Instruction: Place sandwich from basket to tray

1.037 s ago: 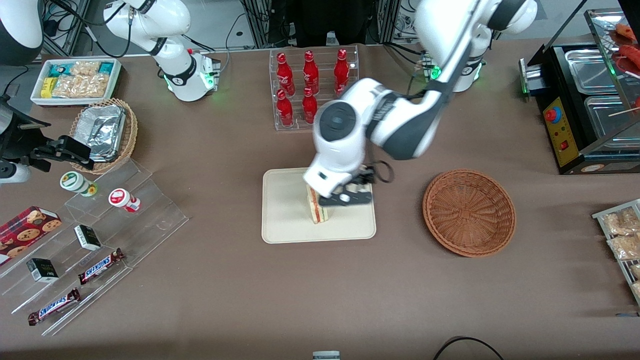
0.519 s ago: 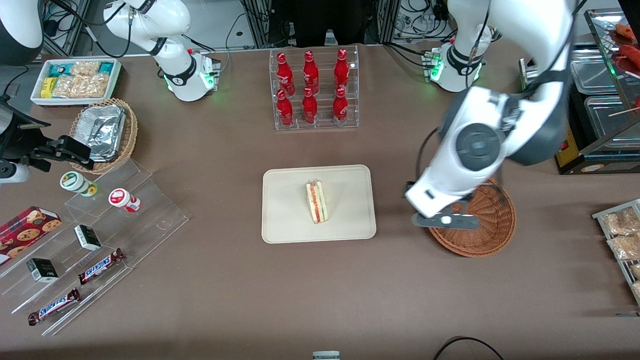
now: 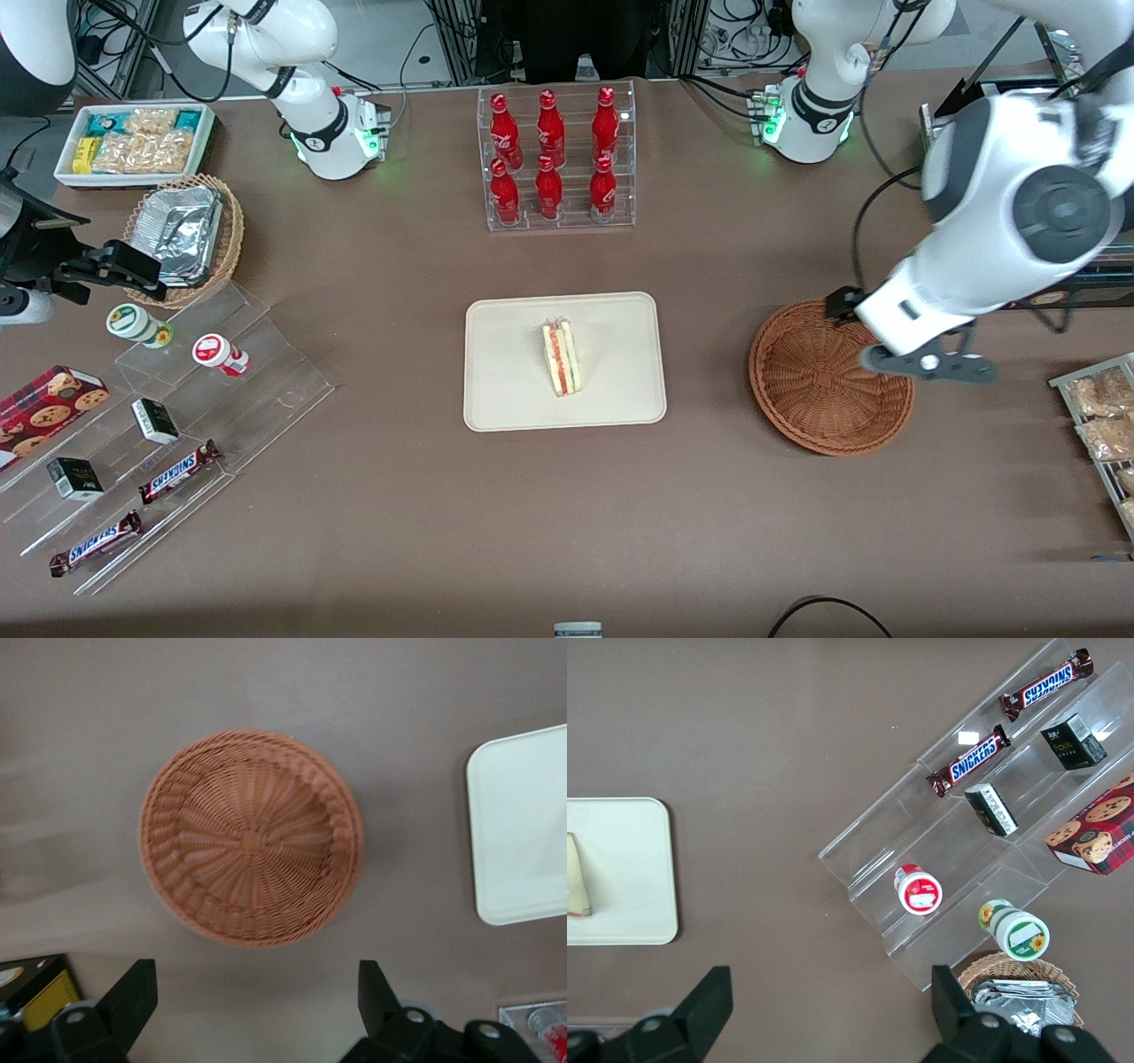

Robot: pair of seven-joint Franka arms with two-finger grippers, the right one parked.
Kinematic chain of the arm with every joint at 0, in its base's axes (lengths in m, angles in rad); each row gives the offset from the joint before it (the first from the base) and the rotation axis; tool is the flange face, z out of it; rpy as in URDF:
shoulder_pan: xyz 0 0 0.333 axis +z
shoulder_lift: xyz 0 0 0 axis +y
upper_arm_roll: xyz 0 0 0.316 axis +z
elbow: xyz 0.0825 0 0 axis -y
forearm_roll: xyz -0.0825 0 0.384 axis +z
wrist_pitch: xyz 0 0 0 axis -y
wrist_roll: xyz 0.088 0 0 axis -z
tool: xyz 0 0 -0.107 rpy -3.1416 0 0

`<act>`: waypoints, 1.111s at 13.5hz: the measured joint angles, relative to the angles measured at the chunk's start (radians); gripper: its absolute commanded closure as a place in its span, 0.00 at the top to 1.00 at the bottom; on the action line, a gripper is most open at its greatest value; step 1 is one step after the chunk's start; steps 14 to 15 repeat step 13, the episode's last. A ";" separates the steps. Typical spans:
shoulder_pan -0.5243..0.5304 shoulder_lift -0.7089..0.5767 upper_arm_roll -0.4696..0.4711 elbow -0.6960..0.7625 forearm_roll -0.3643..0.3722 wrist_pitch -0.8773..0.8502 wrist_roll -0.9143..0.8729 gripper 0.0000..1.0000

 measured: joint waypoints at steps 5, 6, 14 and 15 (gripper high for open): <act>0.067 -0.118 -0.017 -0.049 0.000 -0.047 0.030 1.00; 0.105 -0.138 -0.049 -0.057 0.000 -0.061 0.031 1.00; 0.270 -0.217 -0.163 -0.055 0.000 -0.167 0.067 1.00; 0.270 -0.217 -0.163 -0.055 0.000 -0.167 0.067 1.00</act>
